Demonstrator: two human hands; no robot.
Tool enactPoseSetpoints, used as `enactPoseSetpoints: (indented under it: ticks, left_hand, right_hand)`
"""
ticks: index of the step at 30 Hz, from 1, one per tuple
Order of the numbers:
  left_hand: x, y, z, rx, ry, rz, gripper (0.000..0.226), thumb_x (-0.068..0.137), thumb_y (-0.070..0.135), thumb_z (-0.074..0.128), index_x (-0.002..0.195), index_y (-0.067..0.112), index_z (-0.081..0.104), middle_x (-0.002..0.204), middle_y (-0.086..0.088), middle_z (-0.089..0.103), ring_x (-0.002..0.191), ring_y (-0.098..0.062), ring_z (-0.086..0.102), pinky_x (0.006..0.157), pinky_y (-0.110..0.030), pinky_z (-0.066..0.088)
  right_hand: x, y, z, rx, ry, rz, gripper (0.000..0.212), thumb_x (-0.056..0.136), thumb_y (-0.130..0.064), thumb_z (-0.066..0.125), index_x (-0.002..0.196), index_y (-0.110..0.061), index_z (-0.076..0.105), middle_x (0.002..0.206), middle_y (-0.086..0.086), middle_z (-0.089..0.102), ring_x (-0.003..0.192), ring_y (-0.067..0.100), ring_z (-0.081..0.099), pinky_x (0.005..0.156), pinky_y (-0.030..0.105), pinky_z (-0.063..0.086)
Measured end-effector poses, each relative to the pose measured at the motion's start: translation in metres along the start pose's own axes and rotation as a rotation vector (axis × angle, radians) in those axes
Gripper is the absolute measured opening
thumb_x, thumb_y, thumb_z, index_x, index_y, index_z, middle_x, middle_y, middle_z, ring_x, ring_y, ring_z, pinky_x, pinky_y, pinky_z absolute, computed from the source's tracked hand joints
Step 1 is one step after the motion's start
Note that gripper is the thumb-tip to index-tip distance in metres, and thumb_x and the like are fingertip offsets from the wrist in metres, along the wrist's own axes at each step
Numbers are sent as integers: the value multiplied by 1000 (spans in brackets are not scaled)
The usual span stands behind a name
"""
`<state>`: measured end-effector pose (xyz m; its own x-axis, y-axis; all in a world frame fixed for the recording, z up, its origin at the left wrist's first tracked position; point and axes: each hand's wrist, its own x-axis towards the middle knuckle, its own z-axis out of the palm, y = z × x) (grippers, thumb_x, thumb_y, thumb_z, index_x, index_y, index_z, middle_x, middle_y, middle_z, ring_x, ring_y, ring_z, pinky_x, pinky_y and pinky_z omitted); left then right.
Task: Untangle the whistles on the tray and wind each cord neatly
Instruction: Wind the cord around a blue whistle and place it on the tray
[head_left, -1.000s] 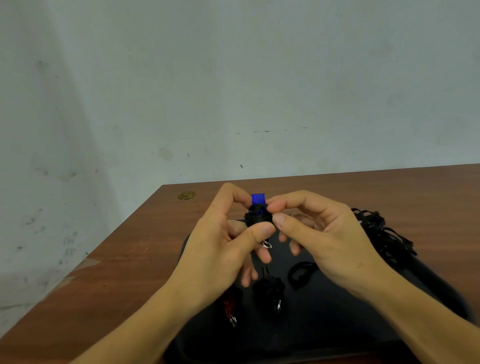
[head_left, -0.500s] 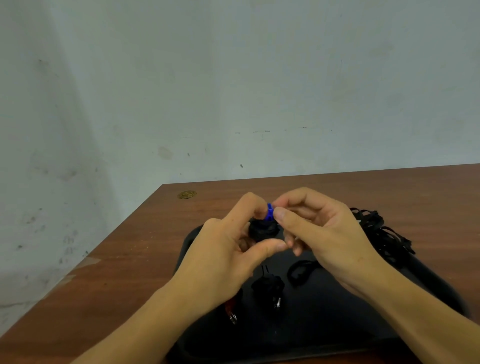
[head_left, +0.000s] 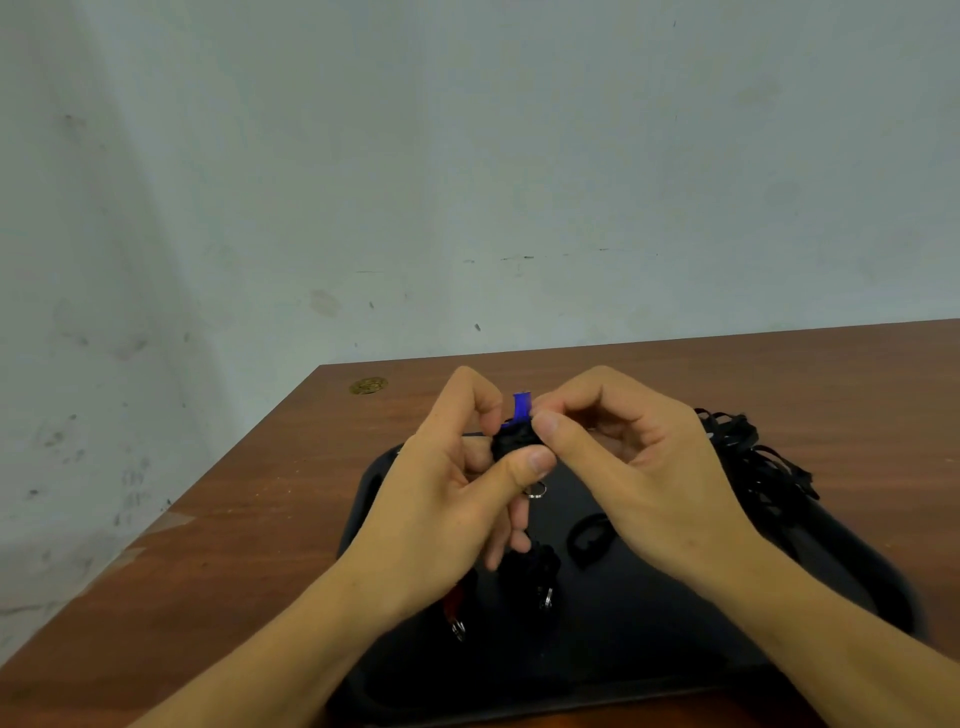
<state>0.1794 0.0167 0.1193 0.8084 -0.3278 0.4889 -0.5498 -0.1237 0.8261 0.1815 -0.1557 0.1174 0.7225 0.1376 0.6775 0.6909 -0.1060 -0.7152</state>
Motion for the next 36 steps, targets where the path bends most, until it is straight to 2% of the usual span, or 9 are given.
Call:
enactPoseSetpoints:
  ticks: [8,11,14,18,22,26,30,34,36]
  left_hand:
    - [1,2,4,-195,-32,-54,32,91,18,59,118,16,42,57,-23,61,39,-37,47,49,-25,51]
    - [2,0,6,-149,-2,-66,27,94,18,56,120,15,52,57,-19,63,41,-40,51,48,-26,52]
    - [2,-2,8,-105,39,-79,19,98,14,55,116,15,60,56,-22,62,41,-39,55,47,-24,50]
    - [1,-3,9,-12,54,-55,15,100,13,54,112,18,63,55,-18,64,39,-30,59,47,-25,49]
    - [0,-2,10,-1,68,-31,15,100,14,54,110,20,63,54,-16,64,38,-26,59,47,-27,48]
    - [2,3,11,-140,104,13,19,99,13,52,113,7,64,55,-27,59,36,-27,56,47,-24,49]
    - [3,4,10,-156,128,33,22,99,16,51,114,7,65,56,-24,61,35,-25,55,45,-25,48]
    - [3,1,9,-147,153,16,20,100,14,50,111,6,65,54,-21,61,36,-27,55,44,-24,47]
    - [3,-1,7,-116,158,5,19,100,15,51,110,12,67,55,-18,62,37,-29,56,45,-24,47]
  right_hand:
    - [-1,-2,5,-192,43,-89,11,94,-9,66,91,-19,69,81,-13,68,75,4,66,66,10,47]
    - [-3,2,11,-368,108,-94,7,96,-18,63,92,-21,68,80,-11,66,77,11,65,65,20,49]
    - [-4,6,16,-417,126,-40,8,97,-25,61,90,-26,64,76,-12,65,73,9,64,62,20,48]
    - [-4,7,14,-419,47,15,10,100,-32,50,93,-29,55,79,-11,64,73,8,67,63,26,54]
    - [-5,5,18,-553,2,-63,14,101,-39,34,94,-30,43,82,-12,52,67,14,57,60,43,52]
    - [-6,3,22,-372,65,-78,11,103,-28,40,99,-33,49,79,-19,49,57,15,59,51,30,51]
    - [-9,2,22,-328,47,-96,19,104,-22,42,110,-37,51,81,-15,51,58,13,60,51,16,45]
    - [-10,6,21,-345,-28,-83,21,104,-27,41,117,-39,52,88,-12,55,61,15,63,55,16,46]
    - [-9,6,17,-373,-31,-74,23,105,-29,41,119,-37,56,93,-17,58,66,11,63,59,17,48]
